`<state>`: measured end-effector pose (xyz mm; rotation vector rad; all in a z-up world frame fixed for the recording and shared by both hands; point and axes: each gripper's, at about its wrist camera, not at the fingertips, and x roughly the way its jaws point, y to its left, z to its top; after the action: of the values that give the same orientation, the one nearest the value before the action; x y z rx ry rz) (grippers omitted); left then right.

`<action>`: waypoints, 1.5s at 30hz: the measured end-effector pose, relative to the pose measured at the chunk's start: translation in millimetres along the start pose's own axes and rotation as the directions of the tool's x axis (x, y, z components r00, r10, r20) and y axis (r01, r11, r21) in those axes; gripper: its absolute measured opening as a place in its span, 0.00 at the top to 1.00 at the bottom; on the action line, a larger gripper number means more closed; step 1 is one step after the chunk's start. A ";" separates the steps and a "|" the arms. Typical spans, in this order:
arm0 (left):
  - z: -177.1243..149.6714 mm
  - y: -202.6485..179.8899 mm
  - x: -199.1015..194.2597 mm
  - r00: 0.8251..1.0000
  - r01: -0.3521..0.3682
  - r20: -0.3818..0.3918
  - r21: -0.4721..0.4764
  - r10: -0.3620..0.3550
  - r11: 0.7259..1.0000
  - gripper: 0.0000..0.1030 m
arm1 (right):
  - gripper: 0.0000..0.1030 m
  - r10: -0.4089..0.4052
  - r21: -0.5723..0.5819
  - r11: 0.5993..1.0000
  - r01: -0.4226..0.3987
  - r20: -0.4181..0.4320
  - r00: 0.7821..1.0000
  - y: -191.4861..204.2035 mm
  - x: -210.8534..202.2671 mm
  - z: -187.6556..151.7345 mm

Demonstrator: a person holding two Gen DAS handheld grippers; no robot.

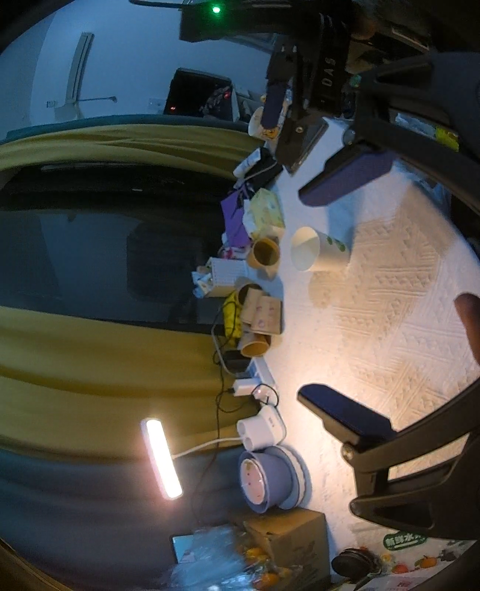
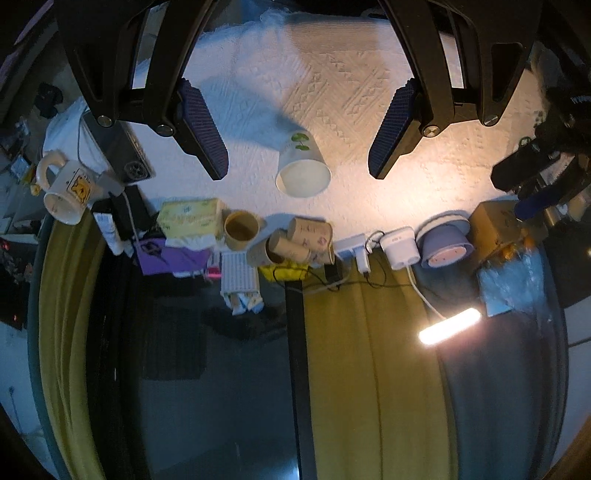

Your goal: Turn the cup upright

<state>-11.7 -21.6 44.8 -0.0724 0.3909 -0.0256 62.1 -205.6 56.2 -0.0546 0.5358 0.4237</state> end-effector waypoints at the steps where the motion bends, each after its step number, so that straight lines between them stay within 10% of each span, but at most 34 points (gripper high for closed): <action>1: 0.2 -0.9 -0.5 1.000 0.000 0.003 0.001 0.000 1.000 0.05 | 0.21 -0.002 -0.001 1.000 0.002 0.011 1.000 1.0 -2.9 0.7; 45: -2.2 1.7 -8.6 0.999 -0.004 0.038 -0.034 0.005 0.999 0.05 | 0.21 -0.062 -0.007 0.998 0.062 0.048 0.997 6.5 -14.8 -2.4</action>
<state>-20.4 -19.7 45.9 -0.1052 0.3530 -0.0128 46.9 -205.6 62.0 -0.0692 0.4839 0.3662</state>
